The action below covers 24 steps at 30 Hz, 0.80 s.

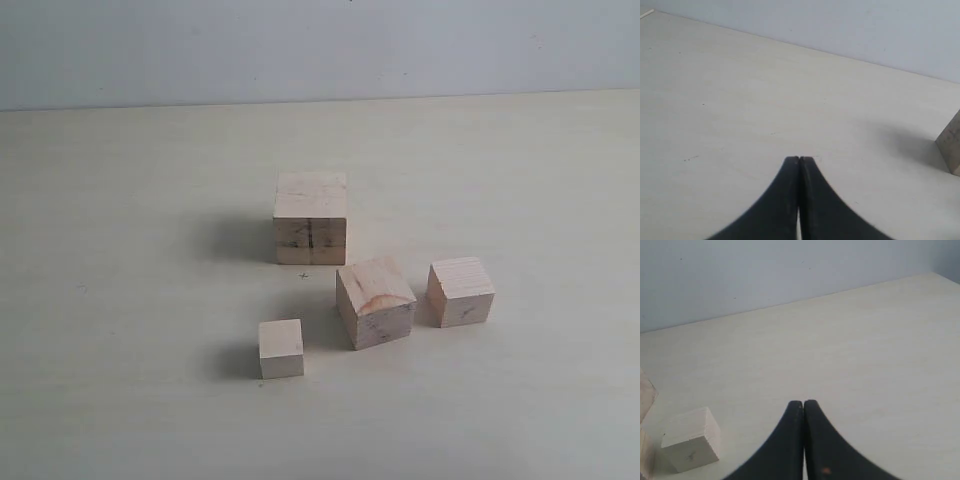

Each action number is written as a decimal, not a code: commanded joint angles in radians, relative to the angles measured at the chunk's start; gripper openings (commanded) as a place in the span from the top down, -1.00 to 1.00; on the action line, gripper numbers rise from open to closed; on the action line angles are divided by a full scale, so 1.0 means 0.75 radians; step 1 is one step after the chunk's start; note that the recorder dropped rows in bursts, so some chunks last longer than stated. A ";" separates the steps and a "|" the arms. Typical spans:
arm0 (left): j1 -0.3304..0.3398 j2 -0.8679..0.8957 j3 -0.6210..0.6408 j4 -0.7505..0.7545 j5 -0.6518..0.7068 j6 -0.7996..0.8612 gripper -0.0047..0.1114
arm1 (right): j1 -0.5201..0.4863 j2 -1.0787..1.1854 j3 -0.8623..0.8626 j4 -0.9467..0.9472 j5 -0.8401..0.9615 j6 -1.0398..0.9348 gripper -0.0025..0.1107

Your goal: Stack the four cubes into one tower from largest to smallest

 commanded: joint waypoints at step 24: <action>-0.015 -0.007 -0.003 0.004 -0.011 -0.009 0.92 | 0.000 0.005 -0.009 0.361 -1.023 0.527 0.96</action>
